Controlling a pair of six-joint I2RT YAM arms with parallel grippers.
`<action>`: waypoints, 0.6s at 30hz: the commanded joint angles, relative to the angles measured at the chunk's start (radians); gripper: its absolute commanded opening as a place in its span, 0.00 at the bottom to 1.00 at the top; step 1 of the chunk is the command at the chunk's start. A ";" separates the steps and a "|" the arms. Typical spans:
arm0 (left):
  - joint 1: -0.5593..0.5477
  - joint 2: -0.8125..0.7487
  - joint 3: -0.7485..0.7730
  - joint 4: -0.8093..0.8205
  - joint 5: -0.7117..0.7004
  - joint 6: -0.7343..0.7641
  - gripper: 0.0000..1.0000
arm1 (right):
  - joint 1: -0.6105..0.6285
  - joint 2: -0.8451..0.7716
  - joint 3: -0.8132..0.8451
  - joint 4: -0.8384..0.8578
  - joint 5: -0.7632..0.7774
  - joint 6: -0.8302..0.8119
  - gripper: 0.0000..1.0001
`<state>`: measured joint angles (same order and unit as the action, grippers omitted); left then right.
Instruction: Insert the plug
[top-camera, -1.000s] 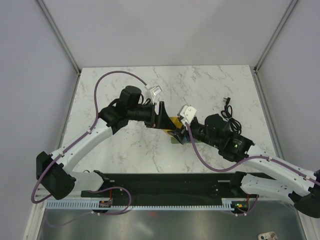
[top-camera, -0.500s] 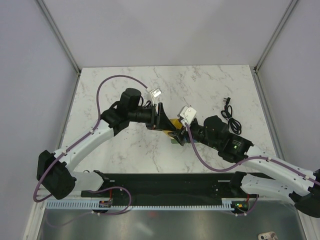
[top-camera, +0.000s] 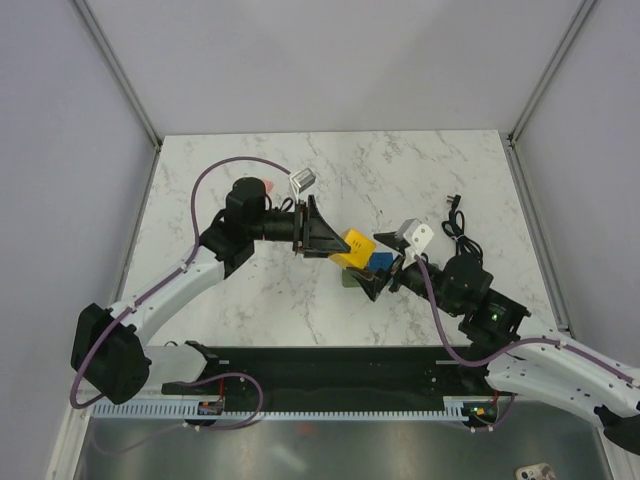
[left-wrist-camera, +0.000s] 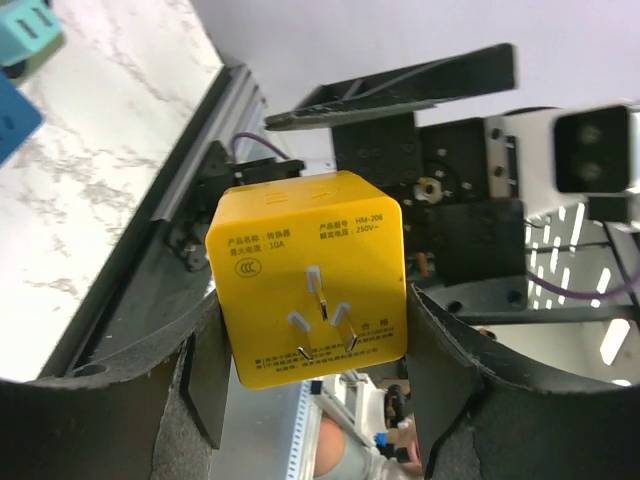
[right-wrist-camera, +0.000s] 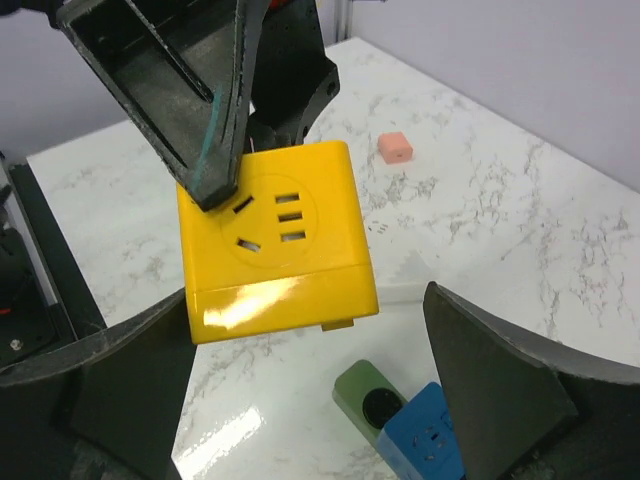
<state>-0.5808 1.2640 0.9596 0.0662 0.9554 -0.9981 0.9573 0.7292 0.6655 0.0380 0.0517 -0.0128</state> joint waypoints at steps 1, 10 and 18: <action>0.003 -0.048 -0.027 0.222 0.081 -0.183 0.02 | -0.002 -0.059 -0.029 0.120 -0.010 0.034 0.98; 0.004 -0.018 -0.117 0.682 0.092 -0.565 0.02 | 0.000 -0.047 -0.053 0.315 -0.099 0.031 0.98; 0.004 0.003 -0.200 0.946 0.051 -0.801 0.02 | -0.002 0.029 -0.056 0.453 -0.147 0.034 0.92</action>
<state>-0.5789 1.2564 0.7845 0.7948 1.0222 -1.6306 0.9573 0.7532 0.6170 0.3676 -0.0586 0.0086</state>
